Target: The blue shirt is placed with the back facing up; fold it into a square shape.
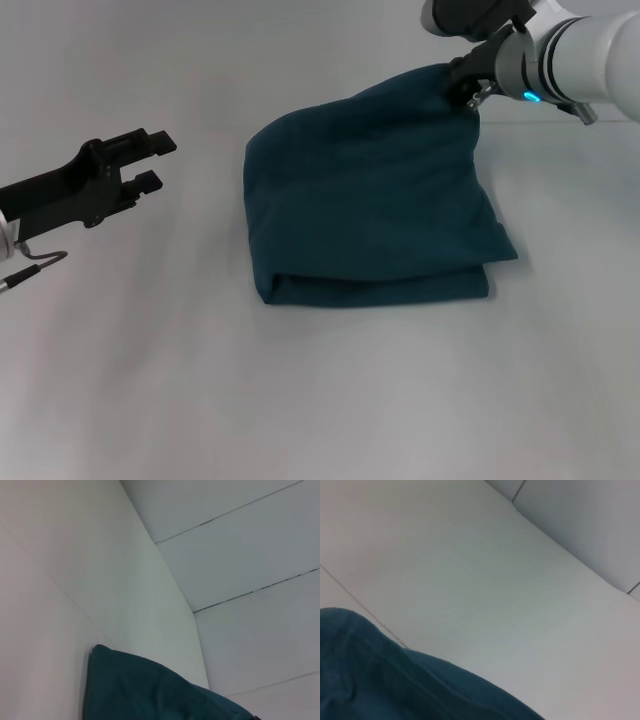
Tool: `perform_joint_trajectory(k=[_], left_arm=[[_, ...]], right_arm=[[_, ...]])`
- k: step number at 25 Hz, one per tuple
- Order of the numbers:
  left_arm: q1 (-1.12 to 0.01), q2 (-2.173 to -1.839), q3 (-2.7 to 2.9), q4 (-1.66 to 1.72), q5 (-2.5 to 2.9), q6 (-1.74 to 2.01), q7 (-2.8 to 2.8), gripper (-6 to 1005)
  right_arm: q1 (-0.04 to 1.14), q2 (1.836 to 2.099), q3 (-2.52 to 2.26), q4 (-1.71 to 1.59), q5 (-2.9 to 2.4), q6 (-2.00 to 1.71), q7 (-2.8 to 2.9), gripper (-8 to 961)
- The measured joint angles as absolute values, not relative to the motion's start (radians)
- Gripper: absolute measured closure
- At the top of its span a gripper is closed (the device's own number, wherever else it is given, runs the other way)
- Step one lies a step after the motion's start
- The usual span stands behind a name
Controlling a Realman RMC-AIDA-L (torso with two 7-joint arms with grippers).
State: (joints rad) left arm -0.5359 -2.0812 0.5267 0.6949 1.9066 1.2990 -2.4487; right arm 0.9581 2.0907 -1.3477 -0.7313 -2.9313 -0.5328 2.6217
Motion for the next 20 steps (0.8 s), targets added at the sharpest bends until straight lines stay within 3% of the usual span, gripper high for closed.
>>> perform_joint_trajectory(k=[20], left_arm=[[-0.535, -2.08, 0.526, 0.695, 1.907, 1.296, -2.448, 323]], right_arm=[[0.956, 2.085, -1.282, -0.72, -2.931, -0.528, 2.623, 918]])
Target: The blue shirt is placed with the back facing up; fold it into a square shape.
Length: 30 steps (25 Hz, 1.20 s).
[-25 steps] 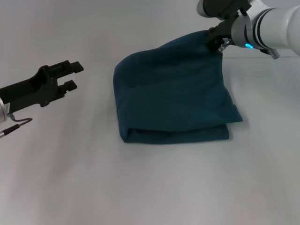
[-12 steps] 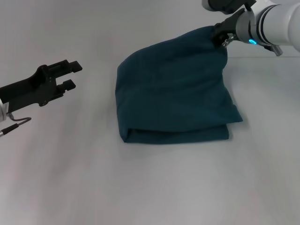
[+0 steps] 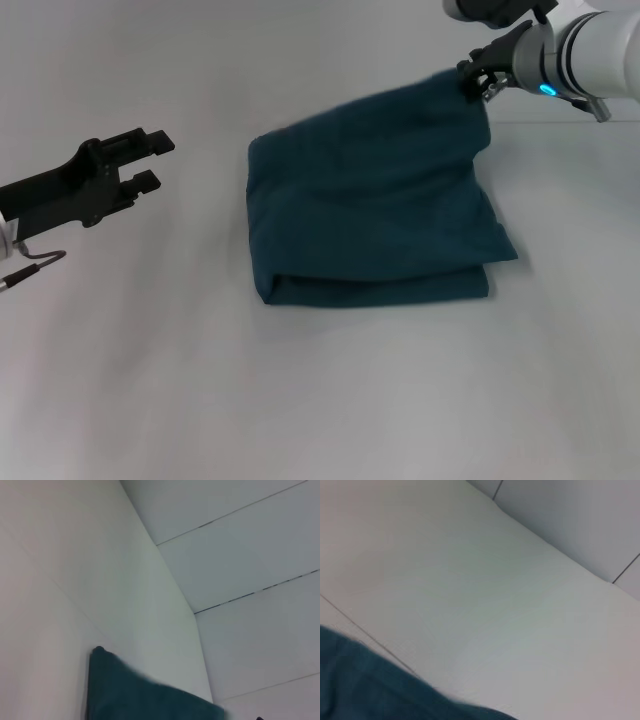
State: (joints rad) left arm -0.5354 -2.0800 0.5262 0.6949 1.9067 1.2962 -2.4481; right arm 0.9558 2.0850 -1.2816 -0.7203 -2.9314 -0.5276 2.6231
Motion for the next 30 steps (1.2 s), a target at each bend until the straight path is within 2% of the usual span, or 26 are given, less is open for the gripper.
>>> perform_joint_trajectory(k=[2, 7, 12, 18, 25, 28, 30], left_arm=[[-0.535, -2.08, 0.526, 0.695, 1.907, 1.296, -2.448, 323], [-0.534, -2.08, 0.526, 0.695, 1.907, 1.296, -2.448, 323], [-0.533, -2.08, 0.526, 0.695, 1.907, 1.301, -2.448, 323], [-0.533, -2.079, 0.526, 0.698, 1.906, 1.309, -2.448, 324], [-0.539, -2.075, 0.526, 0.703, 1.905, 1.319, -2.448, 323], [-0.543, -2.072, 0.526, 0.704, 1.905, 1.32, -2.448, 324], [-0.546, -2.07, 0.526, 0.704, 1.905, 1.32, -2.445, 324]], right_arm=[[0.958, 2.08, -1.27, -0.71, -2.931, -0.528, 2.623, 918], [0.959, 2.067, -1.206, -0.699, -2.931, -0.523, 2.623, 728], [0.961, 2.057, -1.062, -0.71, -2.923, -0.608, 2.623, 495], [0.914, 2.012, -0.947, -0.807, -2.723, -0.944, 2.597, 319], [0.801, 1.941, -0.82, -0.871, -2.395, -1.361, 2.564, 328], [0.759, 1.926, -0.79, -0.846, -2.343, -1.445, 2.562, 330], [0.735, 1.926, -0.782, -0.827, -2.337, -1.451, 2.561, 331]])
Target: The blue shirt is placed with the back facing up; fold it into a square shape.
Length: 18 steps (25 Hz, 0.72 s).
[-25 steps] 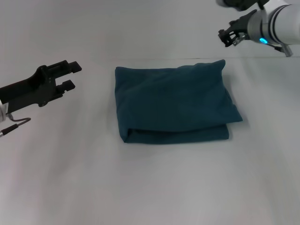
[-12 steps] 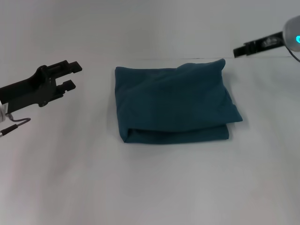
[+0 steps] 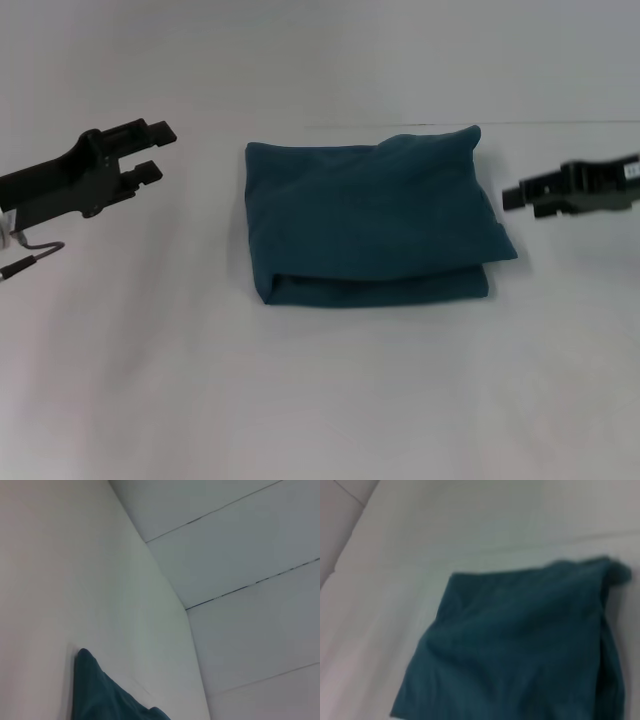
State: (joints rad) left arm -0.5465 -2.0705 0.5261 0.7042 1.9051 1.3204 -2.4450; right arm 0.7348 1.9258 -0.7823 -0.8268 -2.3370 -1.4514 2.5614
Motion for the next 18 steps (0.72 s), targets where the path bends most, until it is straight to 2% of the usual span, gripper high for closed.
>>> perform_joint_trajectory(k=[3, 8, 18], left_arm=[[-0.552, -2.068, 0.527, 0.701, 1.905, 1.32, -2.437, 324], [-0.559, -2.068, 0.535, 0.698, 1.905, 1.319, -2.434, 323], [-0.551, -2.075, 0.537, 0.696, 1.905, 1.321, -2.434, 324]], right_arm=[[0.711, 1.933, -0.775, -0.789, -2.334, -1.408, 2.543, 333], [0.708, 1.961, -0.77, -0.749, -2.333, -1.313, 2.494, 336], [0.771, 1.97, -0.807, -0.604, -2.343, -1.156, 2.475, 342]])
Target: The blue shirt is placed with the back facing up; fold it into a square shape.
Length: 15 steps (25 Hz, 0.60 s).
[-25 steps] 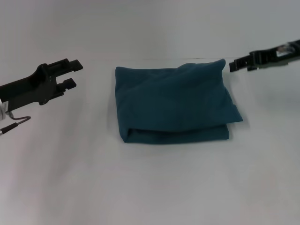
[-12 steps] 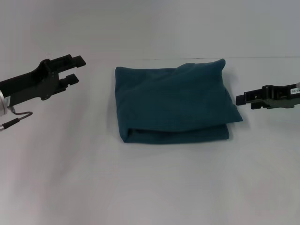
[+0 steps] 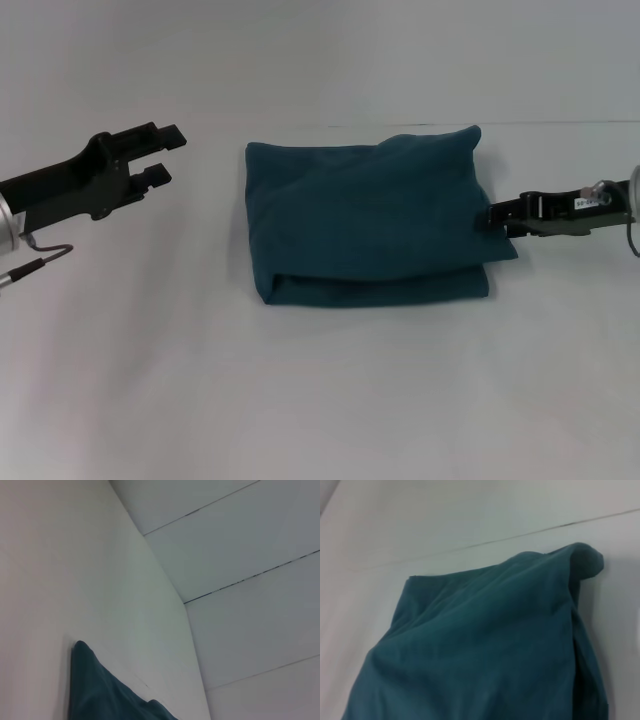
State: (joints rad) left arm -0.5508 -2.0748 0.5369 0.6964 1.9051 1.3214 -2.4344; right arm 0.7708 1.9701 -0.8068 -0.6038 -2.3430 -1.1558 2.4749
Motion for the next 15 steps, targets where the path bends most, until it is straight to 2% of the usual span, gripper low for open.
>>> perform_joint_trajectory(k=[6, 15], left_arm=[[-0.545, -2.077, 0.537, 0.696, 1.905, 1.322, -2.434, 323], [-0.541, -2.078, 0.537, 0.696, 1.905, 1.329, -2.434, 324]], right_arm=[[0.797, 1.979, -0.828, -0.558, -2.348, -1.1, 2.473, 346], [0.797, 1.98, -0.831, -0.561, -2.347, -1.101, 2.493, 659]])
